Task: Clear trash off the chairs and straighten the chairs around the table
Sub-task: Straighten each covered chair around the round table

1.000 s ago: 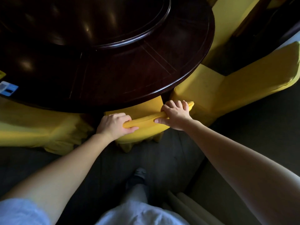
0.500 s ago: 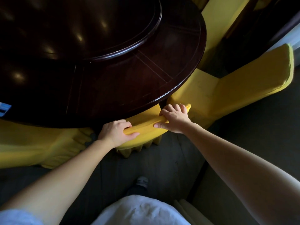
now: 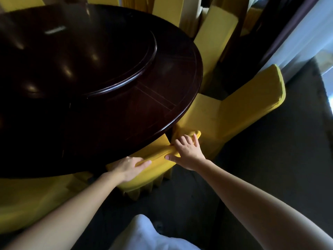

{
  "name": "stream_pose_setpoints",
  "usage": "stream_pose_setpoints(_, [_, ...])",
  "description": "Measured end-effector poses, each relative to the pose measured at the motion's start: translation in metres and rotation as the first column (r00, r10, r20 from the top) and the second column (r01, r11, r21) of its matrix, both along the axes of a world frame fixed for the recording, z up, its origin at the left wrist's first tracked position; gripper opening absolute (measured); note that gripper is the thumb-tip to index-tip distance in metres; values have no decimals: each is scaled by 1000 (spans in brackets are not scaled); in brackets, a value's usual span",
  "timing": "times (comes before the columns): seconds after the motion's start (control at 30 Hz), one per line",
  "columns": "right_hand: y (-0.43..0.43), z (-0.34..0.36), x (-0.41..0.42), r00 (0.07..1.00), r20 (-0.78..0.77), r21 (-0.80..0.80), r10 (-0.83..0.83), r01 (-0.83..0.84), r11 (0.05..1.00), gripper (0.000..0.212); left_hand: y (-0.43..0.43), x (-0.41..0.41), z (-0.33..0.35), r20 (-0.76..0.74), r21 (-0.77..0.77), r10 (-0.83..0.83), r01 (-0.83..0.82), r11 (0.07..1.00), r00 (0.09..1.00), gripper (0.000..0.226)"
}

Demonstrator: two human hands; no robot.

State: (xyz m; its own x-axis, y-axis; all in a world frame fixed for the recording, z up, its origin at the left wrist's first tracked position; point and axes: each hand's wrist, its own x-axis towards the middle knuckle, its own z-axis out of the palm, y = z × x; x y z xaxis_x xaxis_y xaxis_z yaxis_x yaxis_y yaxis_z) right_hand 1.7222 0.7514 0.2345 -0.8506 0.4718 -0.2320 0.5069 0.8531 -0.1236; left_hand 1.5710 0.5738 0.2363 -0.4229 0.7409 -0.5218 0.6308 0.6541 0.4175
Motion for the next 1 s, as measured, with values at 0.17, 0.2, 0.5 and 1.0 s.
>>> stream_pose_setpoints(0.17, [0,-1,6,999,-32,-35,-2,1,999,65,8,4,1,-27,-78,-9,7,997,1000,66])
stream_pose_setpoints(0.2, [2,0,7,999,-37,-59,5,-7,998,63,15,8,1,-19,-93,15,-17,996,1000,67])
stream_pose_setpoints(0.5, [40,13,72,960,-104,-153,-259,241,958,67,122,61,21,69,37,-151,149,988,986,67])
stream_pose_setpoints(1.0, [197,33,157,799,-252,-105,-546,538,836,68,312,134,35,-336,162,-518,590,791,787,72])
